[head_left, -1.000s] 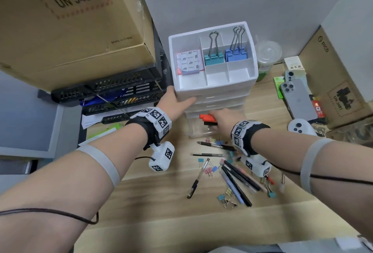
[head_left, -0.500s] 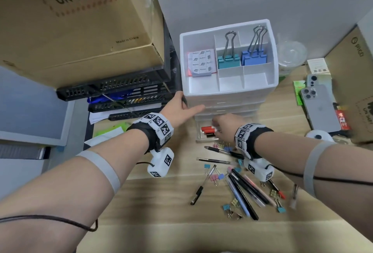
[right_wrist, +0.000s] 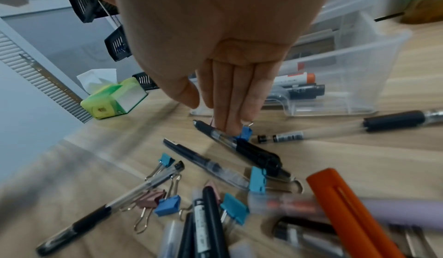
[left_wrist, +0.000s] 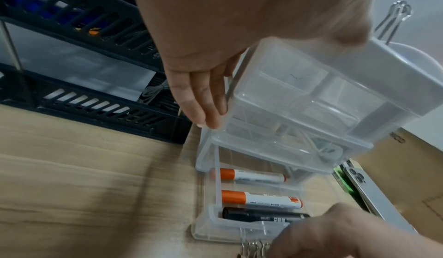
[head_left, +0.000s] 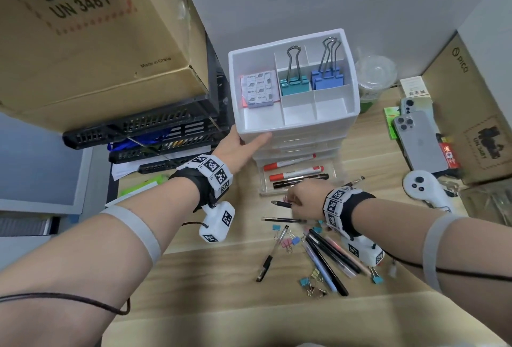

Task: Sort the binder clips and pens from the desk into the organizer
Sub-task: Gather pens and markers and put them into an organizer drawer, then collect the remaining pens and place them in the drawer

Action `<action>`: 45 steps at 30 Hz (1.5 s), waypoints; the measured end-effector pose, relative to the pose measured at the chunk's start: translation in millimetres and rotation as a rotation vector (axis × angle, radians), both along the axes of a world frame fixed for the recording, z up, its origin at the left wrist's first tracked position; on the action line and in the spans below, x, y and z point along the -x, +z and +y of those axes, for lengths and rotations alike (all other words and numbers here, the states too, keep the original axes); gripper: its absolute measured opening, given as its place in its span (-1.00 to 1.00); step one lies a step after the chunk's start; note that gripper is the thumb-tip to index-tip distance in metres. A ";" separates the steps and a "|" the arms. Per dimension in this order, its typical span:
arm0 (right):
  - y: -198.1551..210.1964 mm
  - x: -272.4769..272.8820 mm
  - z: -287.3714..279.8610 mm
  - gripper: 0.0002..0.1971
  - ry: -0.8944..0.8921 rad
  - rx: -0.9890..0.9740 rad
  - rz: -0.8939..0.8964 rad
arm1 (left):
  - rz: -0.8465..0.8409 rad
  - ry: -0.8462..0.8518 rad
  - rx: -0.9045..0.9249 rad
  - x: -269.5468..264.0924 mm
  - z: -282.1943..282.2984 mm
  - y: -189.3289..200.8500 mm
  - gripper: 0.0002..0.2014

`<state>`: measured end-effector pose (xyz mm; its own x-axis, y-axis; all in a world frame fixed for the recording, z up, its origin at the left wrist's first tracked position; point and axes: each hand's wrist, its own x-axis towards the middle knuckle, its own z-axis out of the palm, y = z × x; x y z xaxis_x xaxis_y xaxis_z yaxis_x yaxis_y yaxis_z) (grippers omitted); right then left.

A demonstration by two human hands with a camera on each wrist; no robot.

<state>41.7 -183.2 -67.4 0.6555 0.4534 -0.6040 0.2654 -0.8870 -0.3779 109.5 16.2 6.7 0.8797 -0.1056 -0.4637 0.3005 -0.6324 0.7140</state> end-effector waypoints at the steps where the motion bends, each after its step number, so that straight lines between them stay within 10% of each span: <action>1: 0.3 0.7 0.8 -0.76 -0.003 0.006 0.001 | 0.015 0.008 0.000 0.9 -1.5 2.4 0.00; 14: -17.5 -39.0 3.9 -0.54 -0.222 -0.022 -0.072 | 0.066 0.162 0.011 0.6 -12.0 16.6 -0.56; 23: -20.7 -33.3 -14.4 -0.50 -0.258 -0.019 -0.025 | 0.096 0.123 -0.013 6.9 -5.7 14.0 -0.18; 35: -29.1 -7.0 -53.3 -0.76 -0.433 -0.009 -0.055 | 0.245 -0.337 -0.460 34.7 14.3 -42.0 -0.64; 45: -38.4 32.5 -90.6 -0.80 -0.530 -0.039 -0.055 | 0.111 -0.572 -0.481 69.2 -10.4 -96.7 -0.91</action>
<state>9.2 -273.8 -105.7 0.8311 0.0732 -0.5512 -0.1947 -0.8902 -0.4118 40.3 5.7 -90.0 0.6941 -0.2947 -0.6568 -0.1139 -0.9458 0.3040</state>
